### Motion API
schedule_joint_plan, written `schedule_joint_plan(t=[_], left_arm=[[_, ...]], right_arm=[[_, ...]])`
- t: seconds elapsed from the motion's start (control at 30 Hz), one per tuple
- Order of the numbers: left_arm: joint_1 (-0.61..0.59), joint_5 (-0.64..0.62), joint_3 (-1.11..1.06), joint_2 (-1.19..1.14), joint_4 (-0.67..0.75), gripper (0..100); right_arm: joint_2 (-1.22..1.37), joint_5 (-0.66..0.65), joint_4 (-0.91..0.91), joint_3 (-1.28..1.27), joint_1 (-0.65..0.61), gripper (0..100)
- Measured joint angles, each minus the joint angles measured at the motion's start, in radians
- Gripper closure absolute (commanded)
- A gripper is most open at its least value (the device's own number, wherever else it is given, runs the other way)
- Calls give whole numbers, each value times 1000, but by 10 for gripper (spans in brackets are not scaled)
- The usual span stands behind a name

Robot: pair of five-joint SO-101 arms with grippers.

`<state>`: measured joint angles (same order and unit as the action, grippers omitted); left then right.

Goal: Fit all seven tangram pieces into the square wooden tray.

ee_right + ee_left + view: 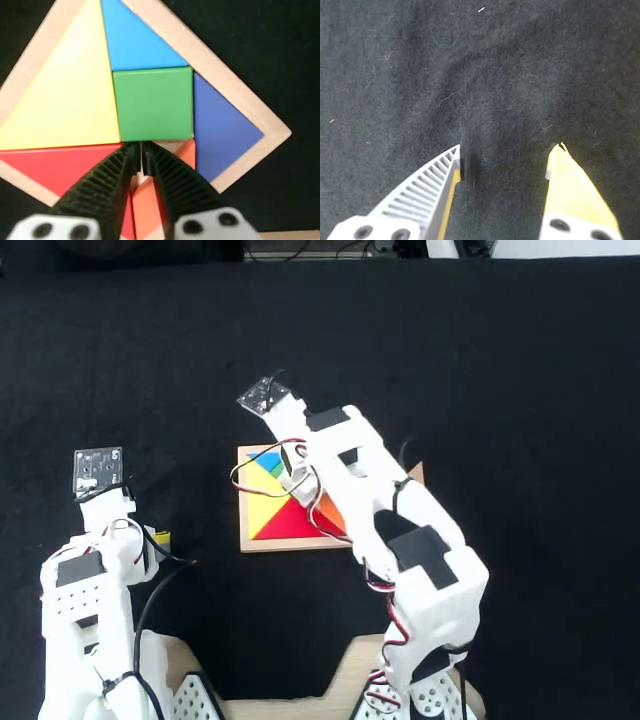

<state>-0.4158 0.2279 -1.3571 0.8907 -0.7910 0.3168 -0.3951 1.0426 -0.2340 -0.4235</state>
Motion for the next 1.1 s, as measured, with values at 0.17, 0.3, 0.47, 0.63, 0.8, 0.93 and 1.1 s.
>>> schedule_joint_plan(t=[0.17, 0.3, 0.47, 0.63, 0.8, 0.93, 1.1], left_arm=[[0, 0, 0, 0, 0, 726], [0, 0, 0, 0, 0, 726], [0, 0, 0, 0, 0, 726], [0, 0, 0, 0, 0, 726], [0, 0, 0, 0, 0, 726], [0, 0, 0, 0, 0, 726], [0, 0, 0, 0, 0, 726]], right_arm=[[5, 2, -11, 0, 25, 987], [5, -2, -49, 0, 46, 987], [5, -2, -80, 0, 48, 987], [5, -2, -74, 0, 48, 987], [5, -3, -6, 2, 40, 988], [5, -32, 29, 2, -14, 988], [5, -34, 35, 2, -26, 988]])
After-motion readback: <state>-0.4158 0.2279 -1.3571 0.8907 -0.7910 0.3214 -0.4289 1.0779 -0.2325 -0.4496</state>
